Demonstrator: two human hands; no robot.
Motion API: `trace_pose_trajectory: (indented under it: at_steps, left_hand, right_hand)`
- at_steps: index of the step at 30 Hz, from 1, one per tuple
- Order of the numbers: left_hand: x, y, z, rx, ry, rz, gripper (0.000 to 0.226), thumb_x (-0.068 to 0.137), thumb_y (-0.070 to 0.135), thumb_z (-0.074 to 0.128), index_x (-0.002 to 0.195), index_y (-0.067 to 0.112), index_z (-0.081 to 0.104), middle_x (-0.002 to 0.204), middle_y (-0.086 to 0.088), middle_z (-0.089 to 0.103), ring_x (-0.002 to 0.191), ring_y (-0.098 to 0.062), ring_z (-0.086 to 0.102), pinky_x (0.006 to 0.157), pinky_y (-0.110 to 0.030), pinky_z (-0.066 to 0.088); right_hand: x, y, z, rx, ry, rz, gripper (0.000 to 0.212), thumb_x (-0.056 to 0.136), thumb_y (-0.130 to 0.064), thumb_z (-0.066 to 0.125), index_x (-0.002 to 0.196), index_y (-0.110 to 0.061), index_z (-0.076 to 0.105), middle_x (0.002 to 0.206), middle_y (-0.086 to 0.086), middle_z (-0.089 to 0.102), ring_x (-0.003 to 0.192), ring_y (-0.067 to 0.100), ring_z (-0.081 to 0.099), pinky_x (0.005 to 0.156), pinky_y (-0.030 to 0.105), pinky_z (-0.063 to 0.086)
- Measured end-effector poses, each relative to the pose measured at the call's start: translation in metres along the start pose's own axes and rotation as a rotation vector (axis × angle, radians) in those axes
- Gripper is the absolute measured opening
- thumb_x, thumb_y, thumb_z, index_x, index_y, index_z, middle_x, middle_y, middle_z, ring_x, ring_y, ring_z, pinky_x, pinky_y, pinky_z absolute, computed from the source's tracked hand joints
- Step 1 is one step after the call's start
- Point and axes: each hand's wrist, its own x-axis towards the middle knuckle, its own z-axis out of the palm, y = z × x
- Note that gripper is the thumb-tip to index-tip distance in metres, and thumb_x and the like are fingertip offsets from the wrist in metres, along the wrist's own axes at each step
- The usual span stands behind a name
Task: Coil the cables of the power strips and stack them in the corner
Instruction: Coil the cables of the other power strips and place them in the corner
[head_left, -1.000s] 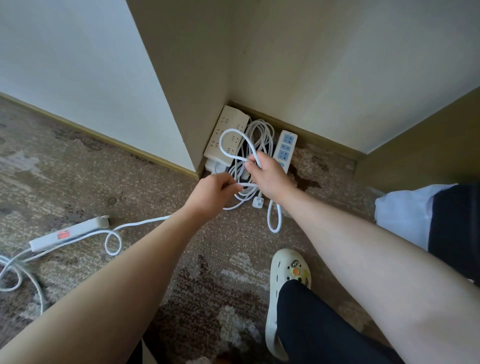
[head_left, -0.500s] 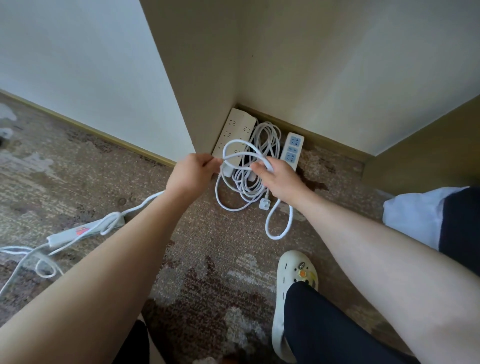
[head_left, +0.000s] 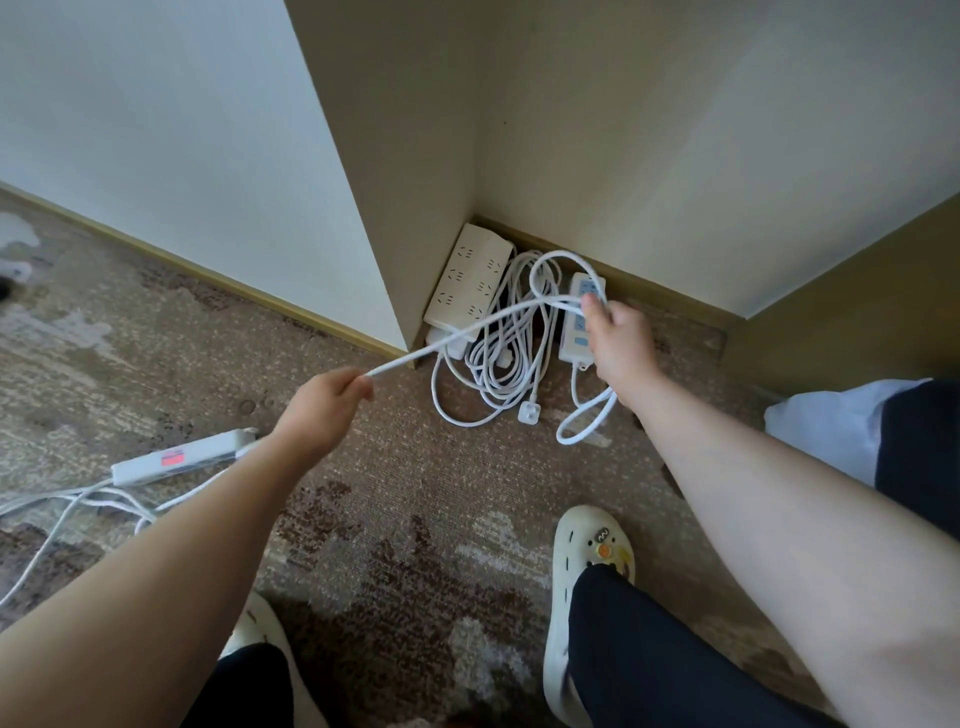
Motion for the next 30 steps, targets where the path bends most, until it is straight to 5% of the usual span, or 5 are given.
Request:
trace_pose_trajectory:
  at_steps: [8,14,19,27,30]
  left_hand:
    - [-0.005,0.071,0.027,-0.478,-0.288,0.113,0.036,0.1,0.03,0.043,0.075,0.011,0.062,0.052,0.008,0.043,0.048,-0.012,0.034,0.043,-0.023,0.027]
    - [-0.002,-0.006,0.011,0.21,-0.11,-0.088,0.039,0.101,0.037,0.041,0.076,0.015,0.061,0.068,-0.005,0.062,0.054,-0.018,0.052,0.049,-0.027,0.04]
    - [-0.006,0.013,0.007,-0.05,-0.013,-0.023,0.043,0.098,0.038,0.045,0.069,0.01,0.061,0.054,0.002,0.052,0.045,-0.013,0.04,0.044,-0.023,0.032]
    - [-0.005,0.124,-0.056,-0.614,-0.526,0.348,0.043,0.098,0.037,0.043,0.062,0.018,0.056,0.046,0.008,0.031,0.039,-0.011,0.022,0.041,-0.017,0.022]
    - [-0.007,0.119,-0.038,-0.437,-0.353,0.194,0.046,0.102,0.034,0.039,0.064,0.013,0.056,0.046,0.005,0.037,0.042,-0.014,0.03,0.044,-0.021,0.026]
  right_hand:
    - [-0.006,-0.005,0.003,0.075,-0.076,0.004,0.053,0.102,-0.05,0.044,0.108,0.001,0.057,0.064,-0.005,0.038,0.05,0.01,0.033,0.048,0.03,0.03]
    - [-0.007,-0.008,-0.004,0.03,-0.053,0.006,0.054,0.102,-0.049,0.044,0.102,0.003,0.058,0.066,0.0,0.041,0.056,0.016,0.038,0.056,0.034,0.033]
    - [-0.013,-0.01,0.007,-0.044,-0.086,-0.043,0.041,0.103,-0.049,0.042,0.084,-0.015,0.052,0.072,0.006,0.043,0.062,0.02,0.04,0.06,0.037,0.035]
    - [-0.014,-0.013,0.0,-0.02,0.024,-0.104,0.044,0.105,-0.045,0.038,0.08,-0.014,0.056,0.063,-0.003,0.042,0.054,0.009,0.04,0.054,0.029,0.034]
    - [-0.016,-0.015,0.001,0.014,0.013,-0.065,0.047,0.105,-0.045,0.038,0.093,-0.005,0.061,0.066,-0.001,0.044,0.058,0.014,0.043,0.055,0.032,0.036]
